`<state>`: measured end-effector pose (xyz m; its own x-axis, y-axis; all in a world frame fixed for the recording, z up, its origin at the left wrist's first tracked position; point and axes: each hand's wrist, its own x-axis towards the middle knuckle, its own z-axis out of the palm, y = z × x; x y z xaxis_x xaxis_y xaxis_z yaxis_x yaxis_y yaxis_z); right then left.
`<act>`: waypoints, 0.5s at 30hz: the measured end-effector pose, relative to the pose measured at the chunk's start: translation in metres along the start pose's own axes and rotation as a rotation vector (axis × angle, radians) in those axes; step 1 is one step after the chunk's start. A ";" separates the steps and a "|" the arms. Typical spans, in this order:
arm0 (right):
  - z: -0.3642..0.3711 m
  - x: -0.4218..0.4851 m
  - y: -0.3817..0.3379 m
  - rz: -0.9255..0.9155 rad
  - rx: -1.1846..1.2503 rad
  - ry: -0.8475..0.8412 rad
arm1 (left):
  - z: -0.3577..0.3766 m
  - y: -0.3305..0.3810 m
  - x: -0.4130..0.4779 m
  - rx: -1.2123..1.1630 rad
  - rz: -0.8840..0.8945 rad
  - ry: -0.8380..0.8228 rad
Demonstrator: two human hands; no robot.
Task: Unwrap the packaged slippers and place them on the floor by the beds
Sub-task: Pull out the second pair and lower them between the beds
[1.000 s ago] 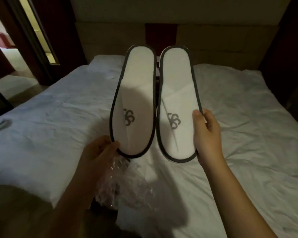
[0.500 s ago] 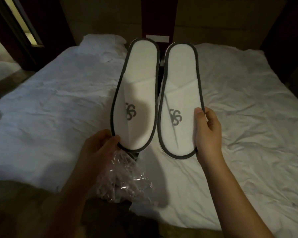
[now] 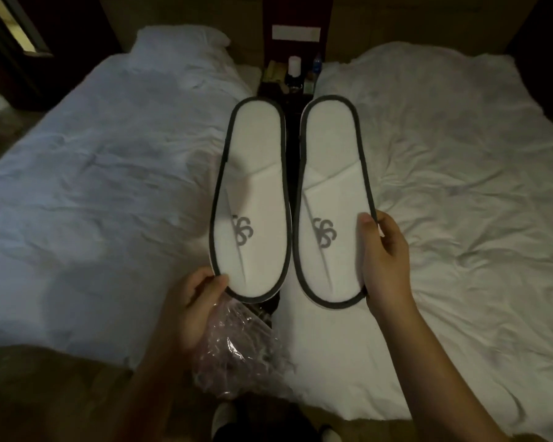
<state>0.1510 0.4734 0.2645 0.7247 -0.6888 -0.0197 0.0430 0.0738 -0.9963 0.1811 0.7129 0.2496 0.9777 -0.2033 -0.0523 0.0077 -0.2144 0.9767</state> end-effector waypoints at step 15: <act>0.145 0.007 0.122 0.125 -0.146 0.160 | -0.111 -0.113 0.126 0.199 -0.138 -0.179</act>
<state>0.2606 0.5821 0.1543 0.5992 -0.7873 -0.1452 -0.1487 0.0688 -0.9865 0.3265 0.8175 0.1561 0.9175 -0.3206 -0.2352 0.0797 -0.4311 0.8988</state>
